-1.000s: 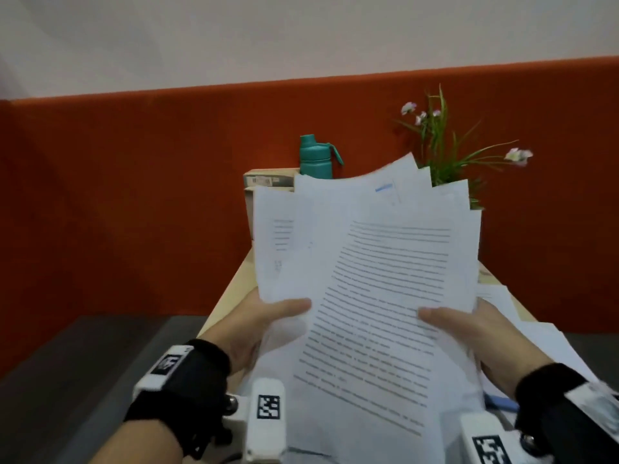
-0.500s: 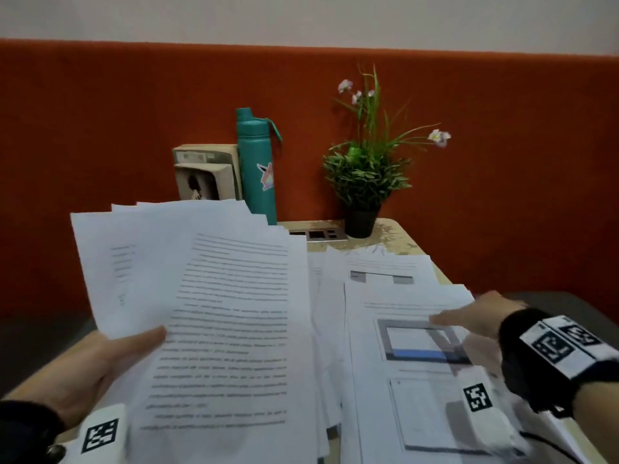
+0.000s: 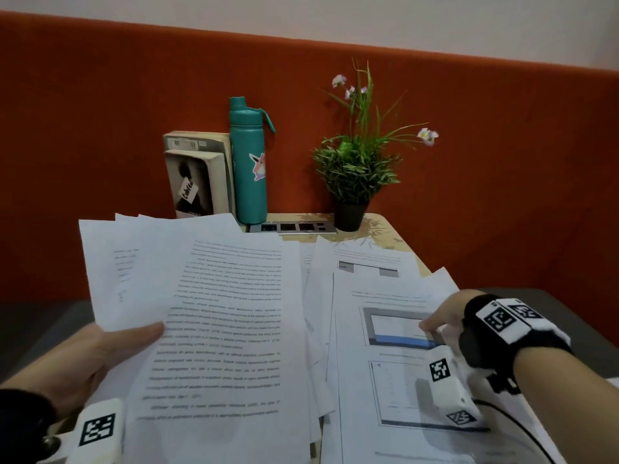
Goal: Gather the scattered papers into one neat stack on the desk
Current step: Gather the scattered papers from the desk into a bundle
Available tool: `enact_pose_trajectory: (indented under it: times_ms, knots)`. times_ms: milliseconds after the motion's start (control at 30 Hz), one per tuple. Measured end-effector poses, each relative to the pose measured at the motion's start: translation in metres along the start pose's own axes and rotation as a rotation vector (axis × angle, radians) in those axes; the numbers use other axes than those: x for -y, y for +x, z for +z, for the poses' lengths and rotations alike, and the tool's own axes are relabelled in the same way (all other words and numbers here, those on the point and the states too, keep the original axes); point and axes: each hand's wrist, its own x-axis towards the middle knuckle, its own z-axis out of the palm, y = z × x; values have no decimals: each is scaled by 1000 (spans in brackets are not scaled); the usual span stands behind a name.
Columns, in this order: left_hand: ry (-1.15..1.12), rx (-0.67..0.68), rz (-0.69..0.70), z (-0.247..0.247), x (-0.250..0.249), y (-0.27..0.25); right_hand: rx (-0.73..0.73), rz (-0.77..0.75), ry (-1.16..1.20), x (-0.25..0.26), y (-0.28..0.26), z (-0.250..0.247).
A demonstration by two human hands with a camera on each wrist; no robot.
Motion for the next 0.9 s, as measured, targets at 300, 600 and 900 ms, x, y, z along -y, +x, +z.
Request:
enact_pose_trajectory:
  times_ms: [300, 600, 900]
  knots:
    - [40, 31, 97, -4, -8, -1, -216, -27, 79, -18, 11, -5]
    - [171, 60, -33, -14, -1, 6, -434, -486, 685, -31, -12, -69]
    - [5, -22, 127, 4, -2, 4, -172, -884, 1076, 43, -64, -70]
